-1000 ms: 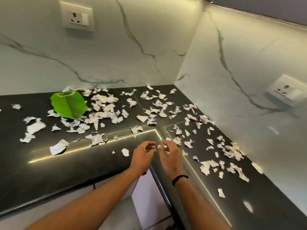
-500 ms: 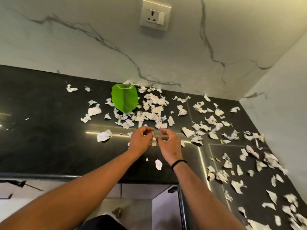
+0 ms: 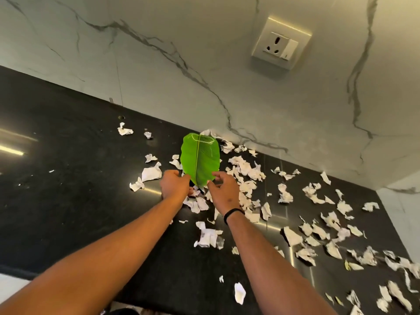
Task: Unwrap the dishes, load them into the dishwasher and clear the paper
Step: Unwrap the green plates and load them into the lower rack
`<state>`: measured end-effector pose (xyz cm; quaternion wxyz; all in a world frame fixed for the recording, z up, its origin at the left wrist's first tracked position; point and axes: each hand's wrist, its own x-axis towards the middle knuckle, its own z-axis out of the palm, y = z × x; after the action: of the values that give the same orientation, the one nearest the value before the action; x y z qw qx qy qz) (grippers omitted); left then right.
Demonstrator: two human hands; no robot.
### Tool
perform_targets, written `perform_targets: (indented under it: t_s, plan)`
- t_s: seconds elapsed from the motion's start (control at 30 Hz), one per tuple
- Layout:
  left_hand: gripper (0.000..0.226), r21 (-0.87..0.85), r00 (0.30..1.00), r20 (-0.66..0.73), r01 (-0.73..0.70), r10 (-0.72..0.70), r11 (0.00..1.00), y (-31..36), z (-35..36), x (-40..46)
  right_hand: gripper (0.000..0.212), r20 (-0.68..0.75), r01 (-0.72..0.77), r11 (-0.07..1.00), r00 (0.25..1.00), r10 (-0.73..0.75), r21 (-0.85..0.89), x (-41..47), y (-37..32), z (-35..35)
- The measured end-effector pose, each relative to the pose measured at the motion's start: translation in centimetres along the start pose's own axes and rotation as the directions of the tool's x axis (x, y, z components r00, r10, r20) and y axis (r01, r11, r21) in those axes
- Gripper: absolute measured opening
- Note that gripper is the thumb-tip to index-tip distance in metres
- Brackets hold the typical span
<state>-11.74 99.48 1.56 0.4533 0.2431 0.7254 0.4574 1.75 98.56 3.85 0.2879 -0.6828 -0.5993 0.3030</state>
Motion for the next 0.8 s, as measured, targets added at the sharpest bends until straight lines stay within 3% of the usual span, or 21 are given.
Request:
perform_targets:
  t_s: [0.23,0.47,0.63,0.8]
  plan:
    - [0.021,0.118,0.992,0.071,0.098,-0.107,0.988,-0.1,0.7,3.1,0.032,0.184,0.181,0.914,0.976,-0.120,-0.363,2.2,0.6,1.5]
    - [0.018,0.124,0.988,0.120,0.081,-0.096,0.989,0.7,1.0,4.0,0.031,0.220,0.196,0.875,0.970,-0.105,-0.443,3.0,0.5,1.8]
    - [0.026,0.169,0.987,0.162,-0.049,0.021,0.984,1.9,1.1,3.4,0.031,0.215,0.201,0.872,0.970,-0.113,-0.446,3.3,0.1,1.5]
    - [0.021,0.243,0.981,0.066,-0.196,0.185,0.950,2.7,0.1,3.2,0.030,0.164,0.231,0.876,0.971,-0.176,-0.424,3.5,-1.1,0.4]
